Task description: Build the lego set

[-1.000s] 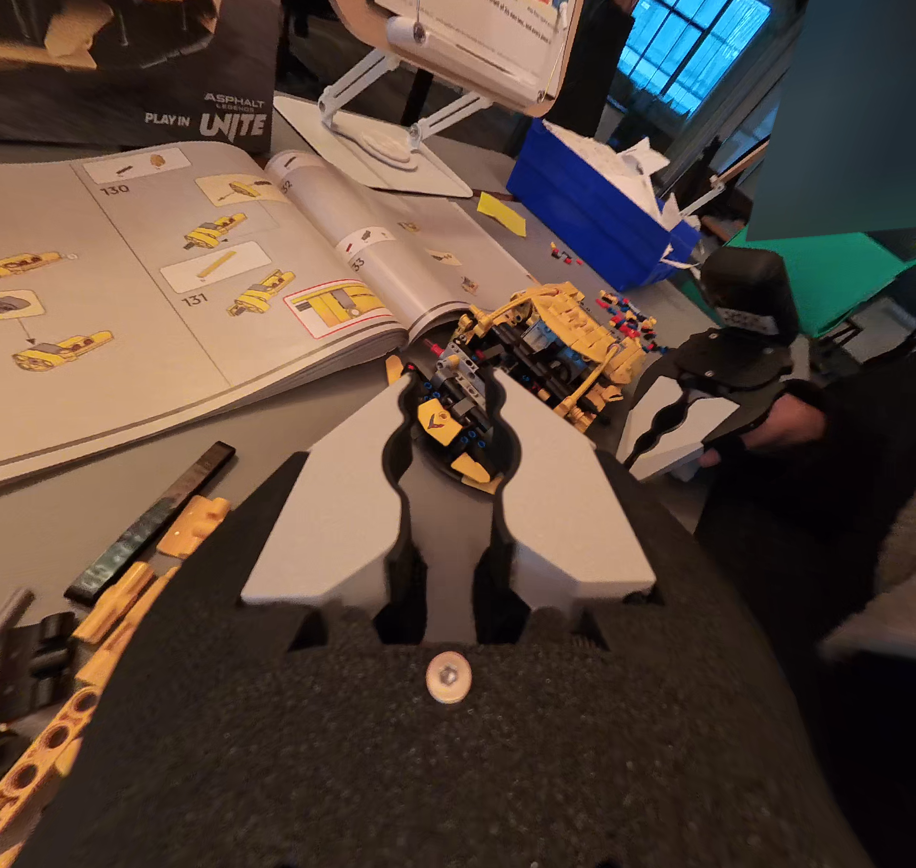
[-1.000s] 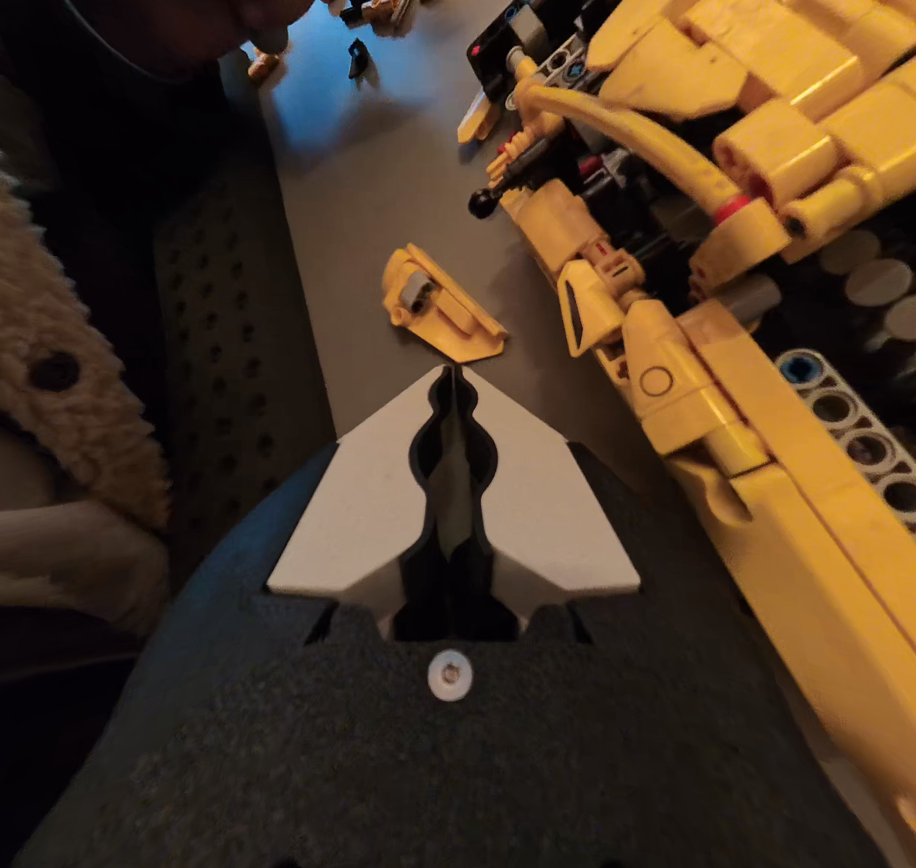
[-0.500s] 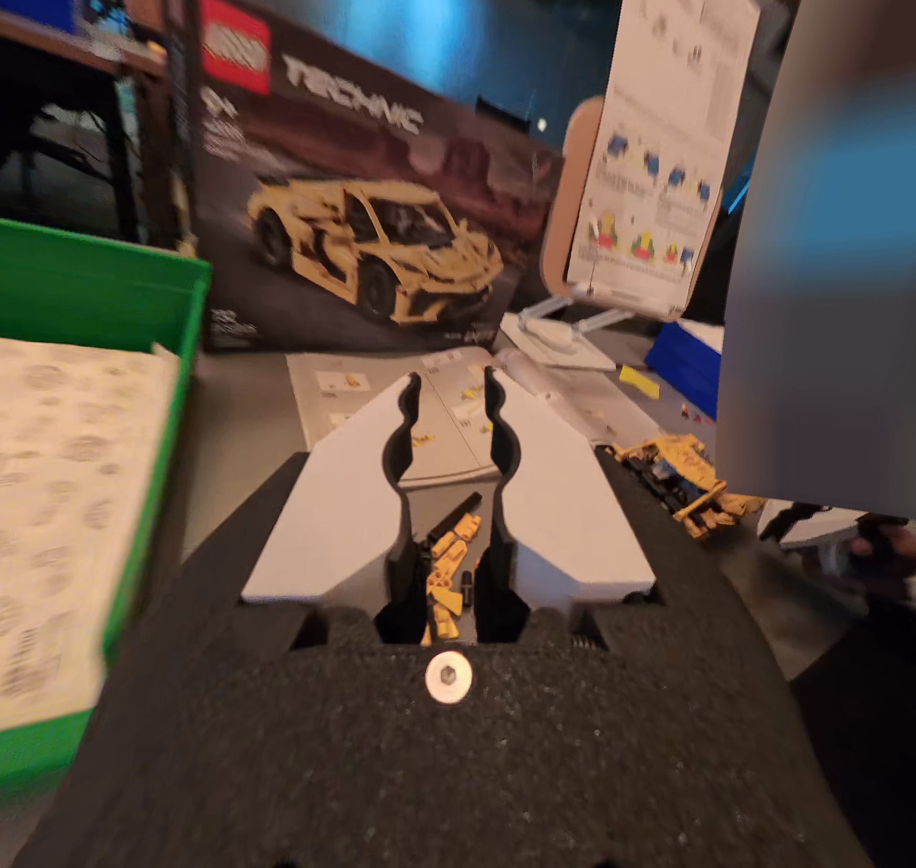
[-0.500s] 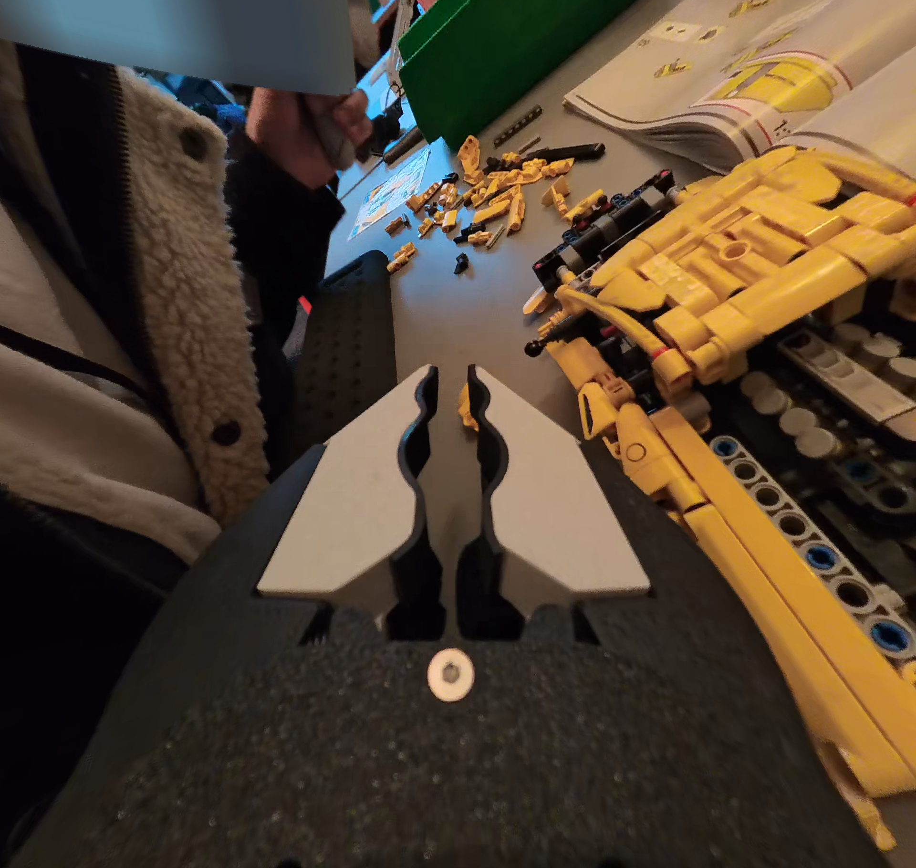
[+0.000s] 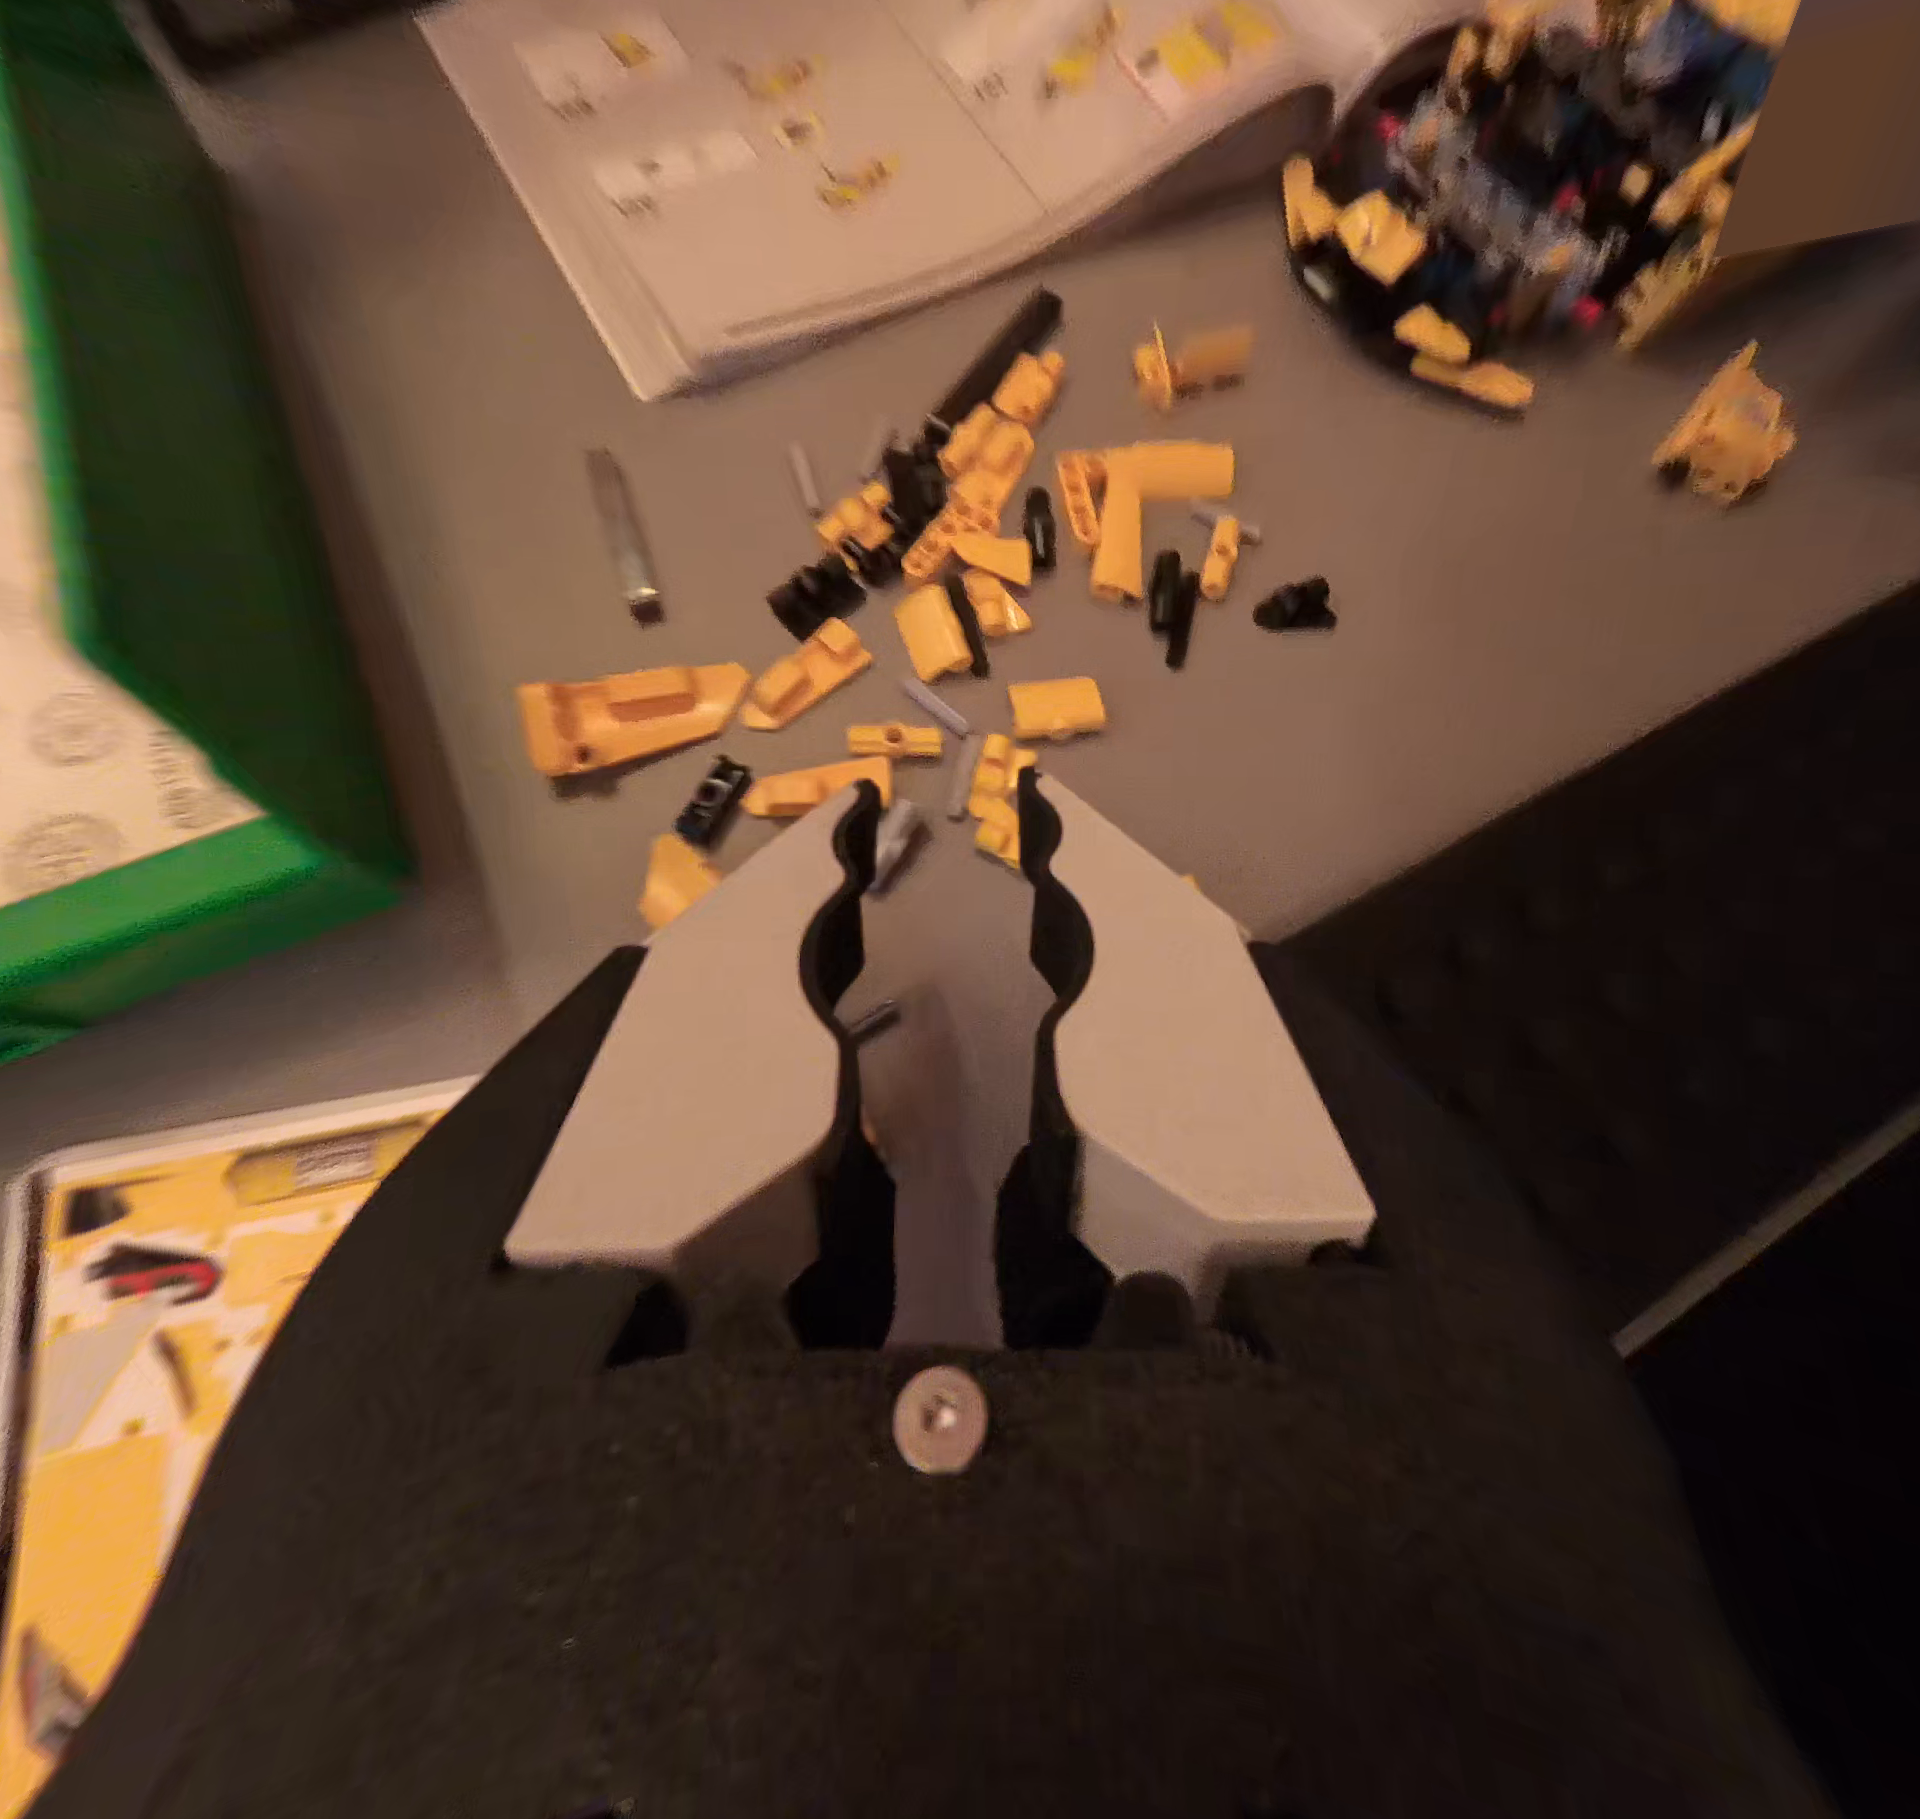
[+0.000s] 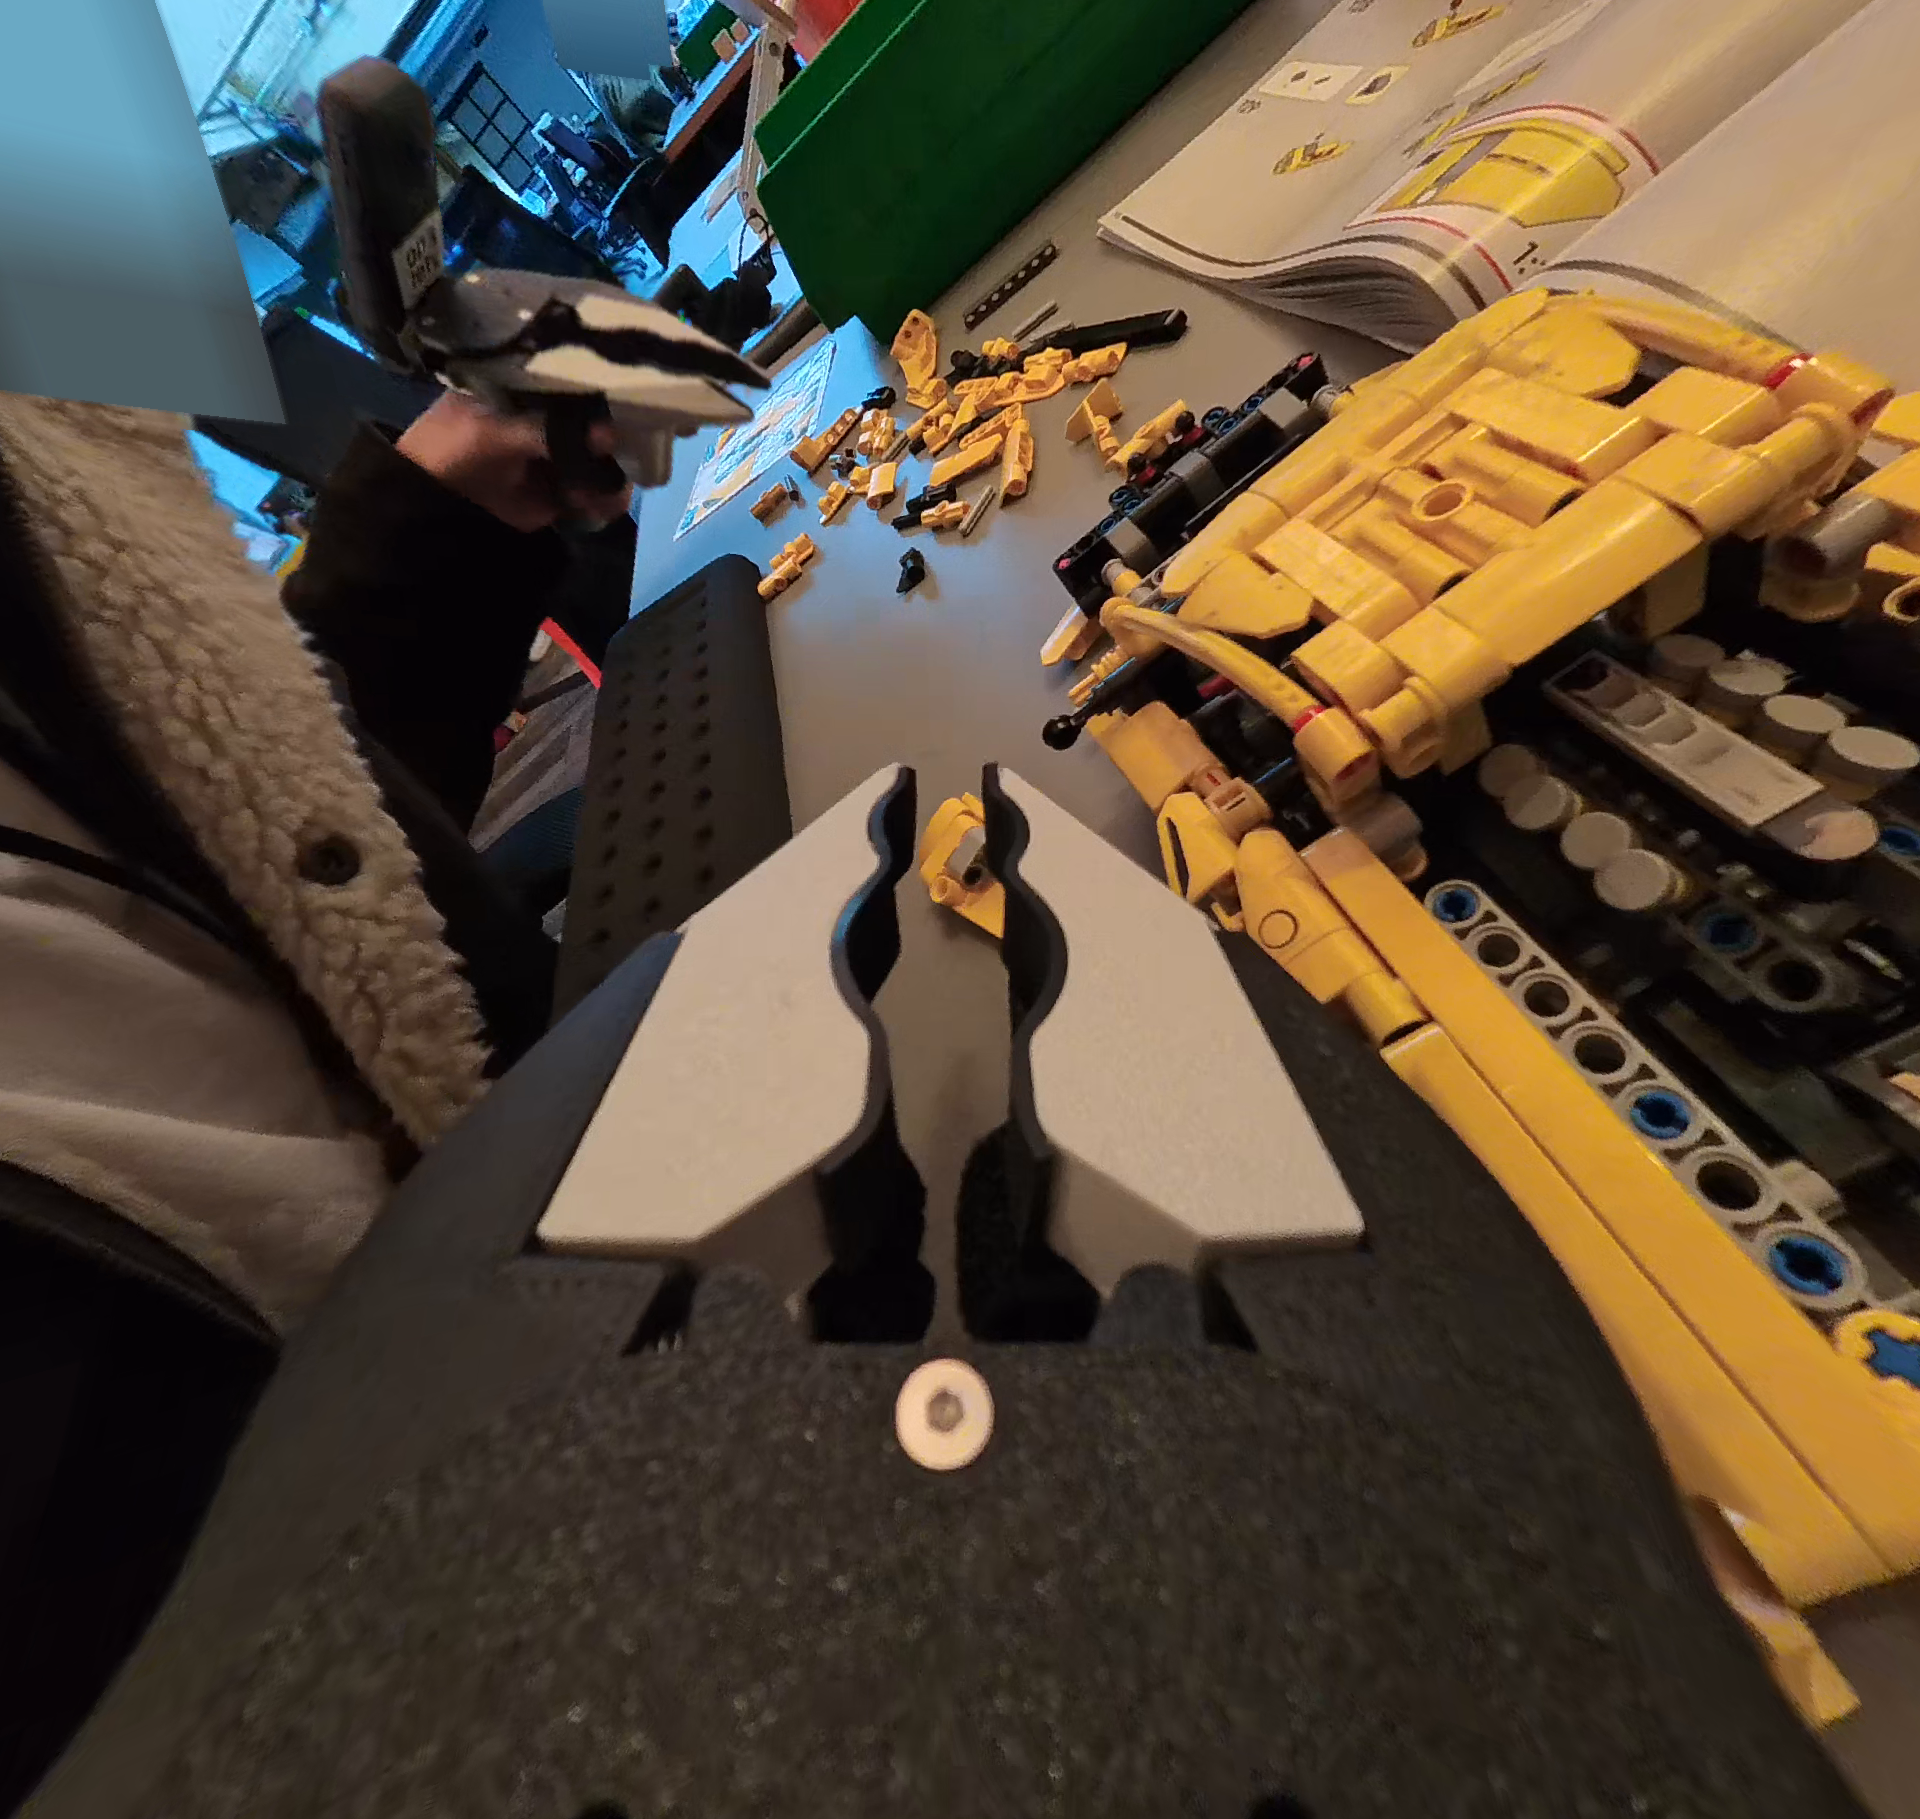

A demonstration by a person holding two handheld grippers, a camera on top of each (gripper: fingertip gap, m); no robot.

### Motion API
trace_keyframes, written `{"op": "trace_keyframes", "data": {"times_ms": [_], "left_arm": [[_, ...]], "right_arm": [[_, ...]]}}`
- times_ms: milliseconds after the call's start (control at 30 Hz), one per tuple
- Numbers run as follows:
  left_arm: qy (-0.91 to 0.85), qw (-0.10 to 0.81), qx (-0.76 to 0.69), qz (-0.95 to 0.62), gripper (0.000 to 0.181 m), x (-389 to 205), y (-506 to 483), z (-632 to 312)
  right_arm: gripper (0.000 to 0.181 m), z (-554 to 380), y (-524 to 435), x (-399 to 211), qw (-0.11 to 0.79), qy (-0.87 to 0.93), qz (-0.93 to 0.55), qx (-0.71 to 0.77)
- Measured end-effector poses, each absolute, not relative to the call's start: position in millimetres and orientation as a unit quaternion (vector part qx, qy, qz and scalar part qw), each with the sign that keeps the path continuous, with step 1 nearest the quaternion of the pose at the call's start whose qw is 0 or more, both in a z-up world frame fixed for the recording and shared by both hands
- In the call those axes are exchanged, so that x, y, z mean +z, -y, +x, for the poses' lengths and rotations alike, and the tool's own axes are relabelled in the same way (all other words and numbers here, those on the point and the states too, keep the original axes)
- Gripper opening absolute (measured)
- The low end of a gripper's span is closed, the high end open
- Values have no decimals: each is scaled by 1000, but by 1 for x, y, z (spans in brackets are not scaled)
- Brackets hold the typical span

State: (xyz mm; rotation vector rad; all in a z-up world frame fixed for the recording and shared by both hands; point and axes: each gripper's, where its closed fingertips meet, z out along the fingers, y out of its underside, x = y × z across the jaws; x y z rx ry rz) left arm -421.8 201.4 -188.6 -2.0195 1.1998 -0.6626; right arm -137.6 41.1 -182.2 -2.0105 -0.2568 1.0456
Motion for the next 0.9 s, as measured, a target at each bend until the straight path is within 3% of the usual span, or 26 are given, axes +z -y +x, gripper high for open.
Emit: {"op": "trace_keyframes", "data": {"times_ms": [167, 367, 500, 900], "left_arm": [[-496, 361, -307, -727, 27, -183, -175, -376], [-530, 314, -299, -729, 28, -210, -156, -337], [-541, 312, -229, -746, 28, -231, -168, -337], [-503, 342, -145, -781, 27, -220, -226, -377]], "right_arm": [[11, -138, -40, -184, 417, 103, -804, 410], [12, -141, -38, -180, 423, 105, -798, 416], [12, -142, -36, -179, 423, 106, -796, 420], [13, -143, -35, -179, 415, 98, -794, 434]]}}
